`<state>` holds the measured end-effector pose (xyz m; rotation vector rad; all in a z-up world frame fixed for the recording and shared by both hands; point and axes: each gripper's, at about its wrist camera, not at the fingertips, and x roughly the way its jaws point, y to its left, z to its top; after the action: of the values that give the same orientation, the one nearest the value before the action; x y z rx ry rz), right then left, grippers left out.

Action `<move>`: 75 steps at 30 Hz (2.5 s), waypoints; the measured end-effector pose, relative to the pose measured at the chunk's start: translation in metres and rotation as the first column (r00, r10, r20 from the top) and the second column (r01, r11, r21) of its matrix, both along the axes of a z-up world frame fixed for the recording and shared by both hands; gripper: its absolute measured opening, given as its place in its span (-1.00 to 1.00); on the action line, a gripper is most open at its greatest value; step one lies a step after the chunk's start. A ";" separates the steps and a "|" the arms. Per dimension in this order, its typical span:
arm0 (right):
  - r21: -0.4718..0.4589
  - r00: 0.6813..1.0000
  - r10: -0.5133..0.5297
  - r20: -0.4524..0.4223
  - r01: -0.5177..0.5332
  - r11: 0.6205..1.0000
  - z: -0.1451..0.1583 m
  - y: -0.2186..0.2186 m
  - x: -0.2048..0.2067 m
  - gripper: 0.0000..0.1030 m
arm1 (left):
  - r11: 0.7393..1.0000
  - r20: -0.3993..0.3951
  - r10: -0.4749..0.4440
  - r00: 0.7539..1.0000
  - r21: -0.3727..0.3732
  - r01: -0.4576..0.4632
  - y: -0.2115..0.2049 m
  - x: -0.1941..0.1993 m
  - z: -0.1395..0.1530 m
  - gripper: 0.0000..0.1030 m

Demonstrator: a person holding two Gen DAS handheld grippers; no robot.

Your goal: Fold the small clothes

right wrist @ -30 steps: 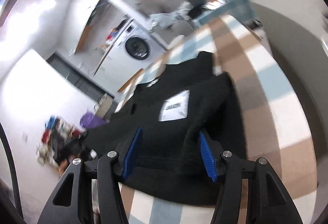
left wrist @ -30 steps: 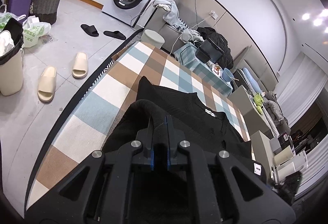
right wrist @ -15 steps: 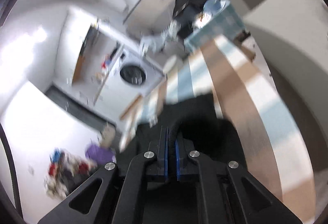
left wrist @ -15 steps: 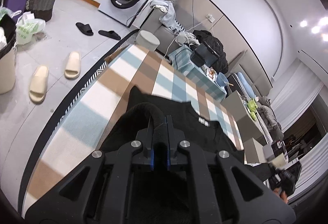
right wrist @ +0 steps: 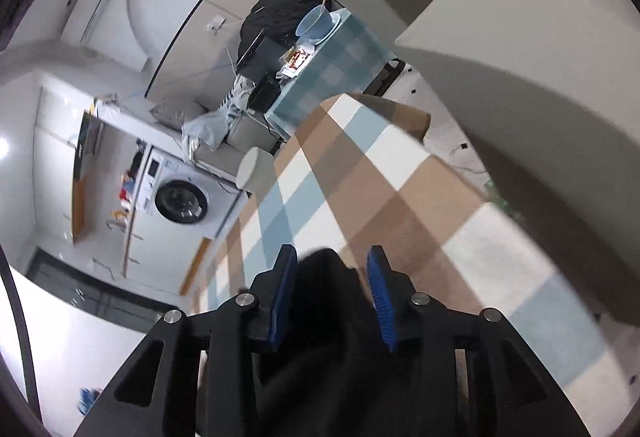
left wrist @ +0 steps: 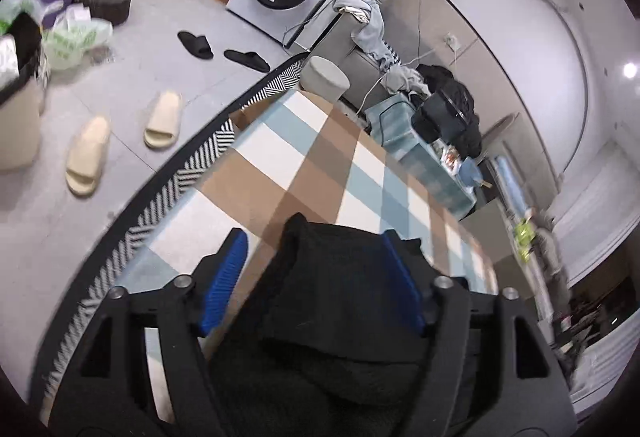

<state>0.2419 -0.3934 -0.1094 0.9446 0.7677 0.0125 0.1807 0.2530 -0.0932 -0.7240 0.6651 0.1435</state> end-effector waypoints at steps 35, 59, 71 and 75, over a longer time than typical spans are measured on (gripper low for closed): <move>-0.532 0.826 0.497 -0.268 -0.556 0.638 -0.023 0.110 -0.144 -0.64 | 0.890 -0.259 -0.225 0.939 0.338 0.306 -0.087 -0.103 -0.047 -0.73; -0.444 0.936 0.345 -0.063 -0.336 0.831 0.044 0.071 -0.103 -0.02 | 0.961 -0.162 -0.147 0.976 0.210 0.180 -0.026 -0.094 0.001 0.13; -0.516 0.900 0.435 -0.036 -0.389 0.763 0.072 0.088 -0.121 0.09 | 0.941 -0.174 -0.189 0.966 0.250 0.229 -0.055 -0.080 0.011 0.02; -0.585 0.871 0.492 -0.004 -0.401 0.705 0.103 0.100 -0.151 0.16 | 0.930 -0.129 -0.217 0.968 0.274 0.245 -0.064 -0.097 0.037 0.02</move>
<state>0.0909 -0.2933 -0.0061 0.1565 0.7803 0.2697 0.0839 0.1893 -0.0562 -0.3558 0.7979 0.0562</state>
